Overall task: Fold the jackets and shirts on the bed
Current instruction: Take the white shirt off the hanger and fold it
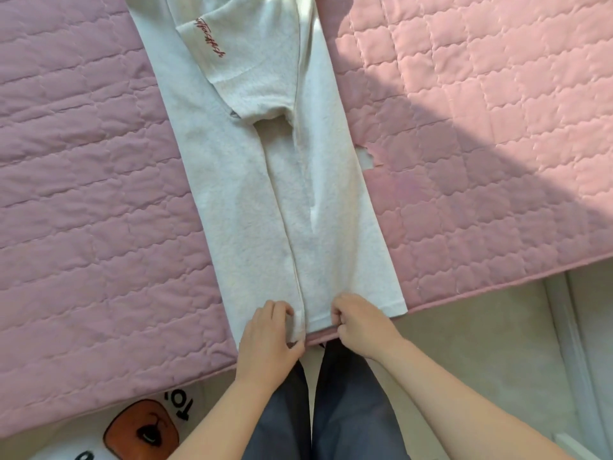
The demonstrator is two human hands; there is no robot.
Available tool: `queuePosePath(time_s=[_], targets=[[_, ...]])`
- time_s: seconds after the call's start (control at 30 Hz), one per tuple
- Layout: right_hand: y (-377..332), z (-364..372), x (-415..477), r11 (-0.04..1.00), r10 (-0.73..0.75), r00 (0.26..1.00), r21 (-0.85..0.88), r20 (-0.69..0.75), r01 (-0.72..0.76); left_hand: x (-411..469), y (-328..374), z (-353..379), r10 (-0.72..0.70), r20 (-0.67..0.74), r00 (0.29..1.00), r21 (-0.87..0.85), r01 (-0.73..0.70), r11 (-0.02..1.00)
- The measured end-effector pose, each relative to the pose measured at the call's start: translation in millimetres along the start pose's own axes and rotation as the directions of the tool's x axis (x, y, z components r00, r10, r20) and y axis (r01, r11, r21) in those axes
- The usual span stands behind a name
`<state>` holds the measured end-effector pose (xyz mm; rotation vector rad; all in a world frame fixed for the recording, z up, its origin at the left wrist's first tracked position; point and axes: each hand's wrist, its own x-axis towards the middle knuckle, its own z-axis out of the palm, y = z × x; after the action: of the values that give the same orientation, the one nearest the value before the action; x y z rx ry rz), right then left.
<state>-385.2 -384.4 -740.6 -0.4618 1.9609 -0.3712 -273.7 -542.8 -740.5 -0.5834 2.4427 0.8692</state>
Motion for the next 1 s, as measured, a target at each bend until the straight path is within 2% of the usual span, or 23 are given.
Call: queuePosePath(time_s=[0.03, 0.07, 0.17, 0.2, 0.27, 0.37, 0.43, 0.5, 0.53, 0.6, 0.63, 0.73, 0.83, 0.9, 1.0], targets=[[-1, -6, 2, 0.999, 0.042, 0.999, -0.009, 0.004, -0.042, -2, 1, 0, -0.001, 0.019, 1.0, 0.012, 0.001, 1.0], [-8, -11, 4, 0.998, 0.048, 0.997, -0.026, -0.056, -0.05, -2, -1, 0, -0.008, 0.038, 0.999, 0.021, 0.007, 1.0], [-32, -27, 12, 0.989, -0.068, 0.932, -0.148, -0.356, 0.015, 2, 2, -2, -0.026, 0.077, 0.997, 0.02, 0.025, 0.999], [-38, -35, 19, 0.986, -0.081, 0.905, -0.165, -0.417, 0.012, 5, 5, -2, -0.033, 0.08, 0.996, 0.017, 0.032, 0.999], [-50, -47, 37, 0.975, -0.12, 0.868, -0.221, -0.481, 0.012, 11, 11, -3, -0.051, 0.098, 0.994, 0.032, 0.048, 0.998], [-74, -69, 69, 0.941, -0.259, 0.779, -0.33, -0.571, 0.071, 19, 21, -3, -0.081, 0.118, 0.99, 0.004, 0.082, 0.997], [-89, -92, 95, 0.965, -0.205, 0.782, -0.255, -0.588, 0.062, 24, 34, -5, -0.087, 0.086, 0.993, -0.098, 0.095, 0.991], [-99, -115, 121, 0.993, -0.039, 0.823, -0.11, -0.566, -0.028, 31, 49, -7, -0.127, 0.095, 0.987, -0.231, 0.146, 0.962], [-102, -125, 132, 0.995, 0.038, 0.839, -0.059, -0.543, -0.083, 37, 56, -8, -0.178, 0.138, 0.974, -0.342, 0.216, 0.915], [-102, -142, 144, 0.984, 0.12, 0.859, -0.052, -0.497, -0.168, 51, 70, -8, -0.277, 0.303, 0.912, -0.531, 0.403, 0.746], [-101, -147, 147, 0.976, 0.116, 0.873, -0.11, -0.473, -0.189, 57, 74, -7, -0.293, 0.37, 0.882, -0.564, 0.464, 0.683], [-109, -156, 152, 0.963, 0.004, 0.879, -0.235, -0.478, -0.133, 69, 78, -1, -0.268, 0.406, 0.873, -0.517, 0.462, 0.72], [-118, -144, 150, 0.986, -0.166, 0.815, -0.12, -0.556, 0.118, 66, 75, 2, -0.302, 0.33, 0.895, -0.477, 0.434, 0.764], [-110, -127, 149, 0.977, -0.213, 0.835, -0.093, -0.508, 0.193, 55, 68, 3, -0.376, 0.255, 0.891, -0.448, 0.454, 0.77], [-80, -96, 137, 0.929, -0.29, 0.858, -0.341, -0.424, 0.145, 32, 59, 5, -0.379, 0.314, 0.87, -0.468, 0.489, 0.736]])
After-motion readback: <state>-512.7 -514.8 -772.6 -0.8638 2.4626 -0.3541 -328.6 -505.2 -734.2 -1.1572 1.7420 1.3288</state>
